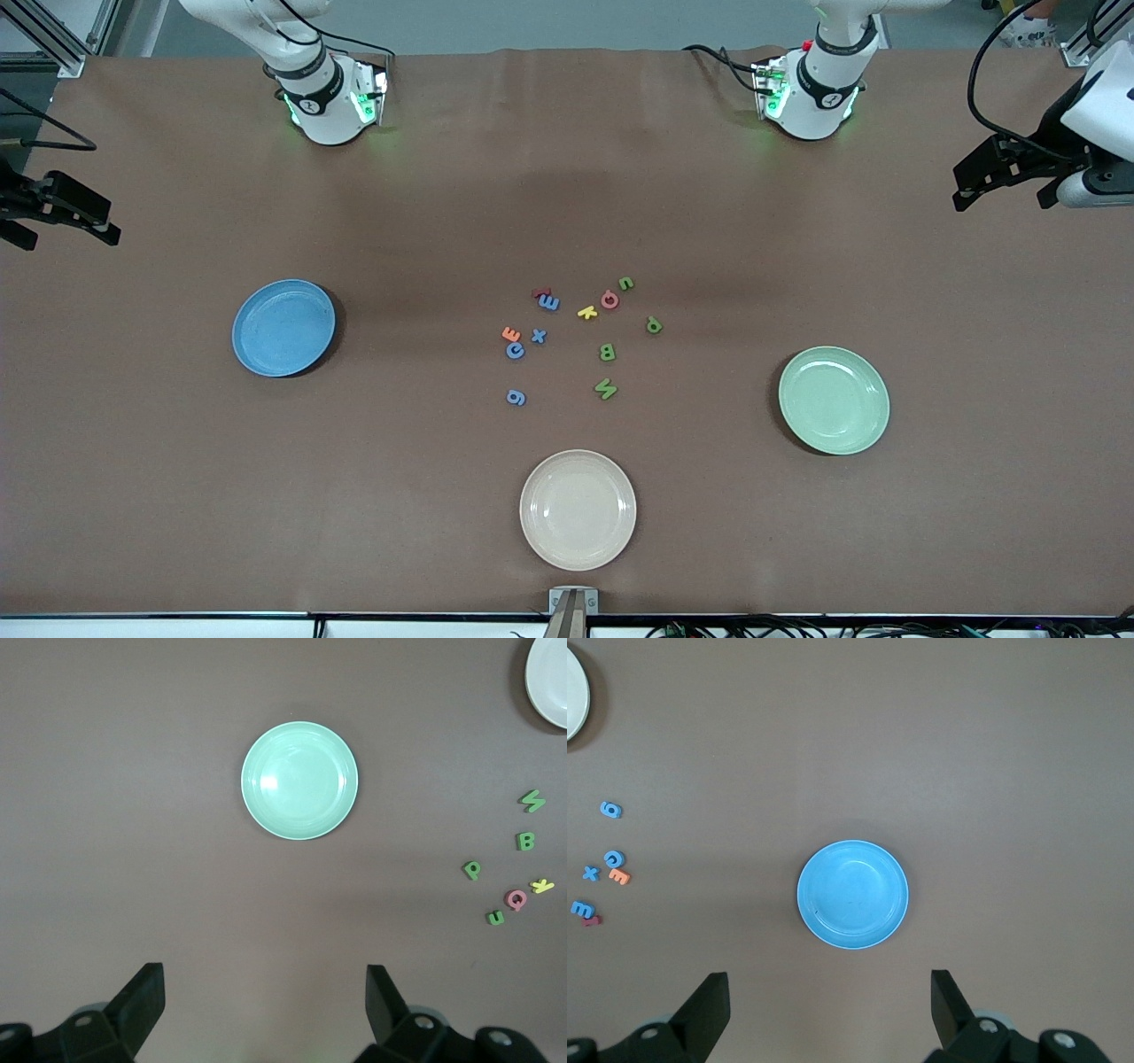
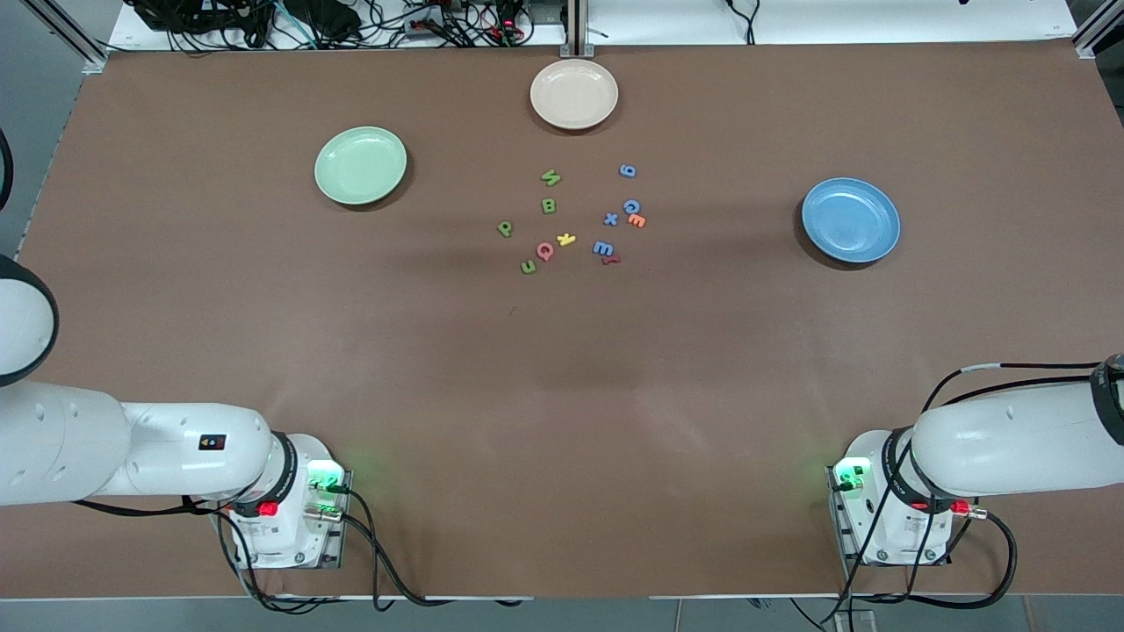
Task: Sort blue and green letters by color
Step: 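Move both grippers out from rest toward the scattered foam letters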
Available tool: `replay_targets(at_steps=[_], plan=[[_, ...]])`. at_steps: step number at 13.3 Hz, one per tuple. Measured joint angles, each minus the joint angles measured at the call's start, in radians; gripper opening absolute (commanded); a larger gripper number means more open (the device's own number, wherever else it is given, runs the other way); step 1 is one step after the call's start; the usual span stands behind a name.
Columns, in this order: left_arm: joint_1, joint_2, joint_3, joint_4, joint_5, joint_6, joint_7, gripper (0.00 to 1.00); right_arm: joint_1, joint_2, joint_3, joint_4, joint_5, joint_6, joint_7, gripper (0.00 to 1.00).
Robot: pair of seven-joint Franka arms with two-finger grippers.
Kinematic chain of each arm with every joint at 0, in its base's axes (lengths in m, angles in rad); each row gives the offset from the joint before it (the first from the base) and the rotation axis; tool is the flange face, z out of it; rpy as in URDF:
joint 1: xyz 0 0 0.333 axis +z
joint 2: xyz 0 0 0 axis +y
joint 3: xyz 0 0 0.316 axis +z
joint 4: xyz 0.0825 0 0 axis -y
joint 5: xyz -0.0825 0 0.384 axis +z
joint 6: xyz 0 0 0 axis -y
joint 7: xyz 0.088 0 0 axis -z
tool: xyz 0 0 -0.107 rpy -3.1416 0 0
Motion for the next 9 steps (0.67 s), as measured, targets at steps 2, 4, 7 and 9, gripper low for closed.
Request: replay_targets(at_steps=[2, 4, 7, 9], plan=[[0.0, 0.001, 0.0, 0.001, 0.0, -0.001, 0.0, 1.0, 0.001, 0.0, 0.001, 0.0, 0.0, 0.0, 0.0, 1.0], [0.0, 0.006, 0.0, 0.004, 0.001, -0.002, 0.0, 1.0, 0.003, 0.0, 0.003, 0.0, 0.0, 0.0, 0.0, 1.0], [-0.005, 0.048, -0.004, 0.005, 0.001, 0.0, 0.0, 1.0, 0.005, 0.0, 0.006, 0.0, 0.007, 0.0, 0.0, 1.0], [-0.012, 0.108, -0.027, 0.003, 0.001, 0.053, -0.008, 1.0, 0.032, 0.002, 0.012, 0.0, 0.018, 0.0, 0.0, 1.0]])
